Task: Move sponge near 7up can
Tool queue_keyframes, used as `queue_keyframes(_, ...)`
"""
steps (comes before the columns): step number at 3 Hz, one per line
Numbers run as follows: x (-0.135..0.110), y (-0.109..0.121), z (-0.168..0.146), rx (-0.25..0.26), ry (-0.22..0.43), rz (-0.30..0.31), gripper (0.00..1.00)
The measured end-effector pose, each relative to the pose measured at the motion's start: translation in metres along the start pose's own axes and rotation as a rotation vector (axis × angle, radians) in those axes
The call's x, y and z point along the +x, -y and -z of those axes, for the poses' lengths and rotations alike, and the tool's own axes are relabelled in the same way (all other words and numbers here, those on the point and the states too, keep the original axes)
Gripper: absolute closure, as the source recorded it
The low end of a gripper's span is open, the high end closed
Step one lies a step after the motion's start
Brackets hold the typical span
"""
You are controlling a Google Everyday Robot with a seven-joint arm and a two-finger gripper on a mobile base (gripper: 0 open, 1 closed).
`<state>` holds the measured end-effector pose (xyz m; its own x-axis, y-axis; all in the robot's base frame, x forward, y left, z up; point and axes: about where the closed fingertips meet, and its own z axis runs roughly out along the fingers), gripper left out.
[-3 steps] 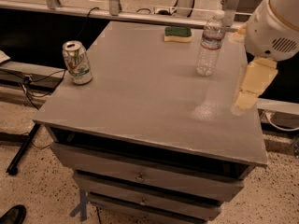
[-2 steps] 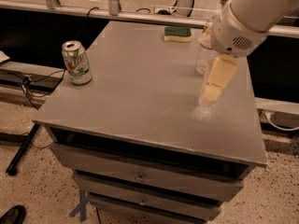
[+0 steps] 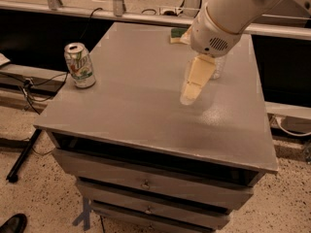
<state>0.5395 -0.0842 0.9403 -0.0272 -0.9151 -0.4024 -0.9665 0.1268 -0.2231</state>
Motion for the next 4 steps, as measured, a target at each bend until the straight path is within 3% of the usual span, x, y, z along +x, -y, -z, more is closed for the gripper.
queue_keyframes(1, -0.003, 0.007, 0.0, 0.021, 0.002, 0.0, 0.0)
queue_keyframes(2, -0.013, 0.046, -0.015, 0.074, 0.022, -0.026, 0.0)
queue_keyframes(4, -0.016, 0.148, -0.069, 0.159, -0.006, -0.118, 0.0)
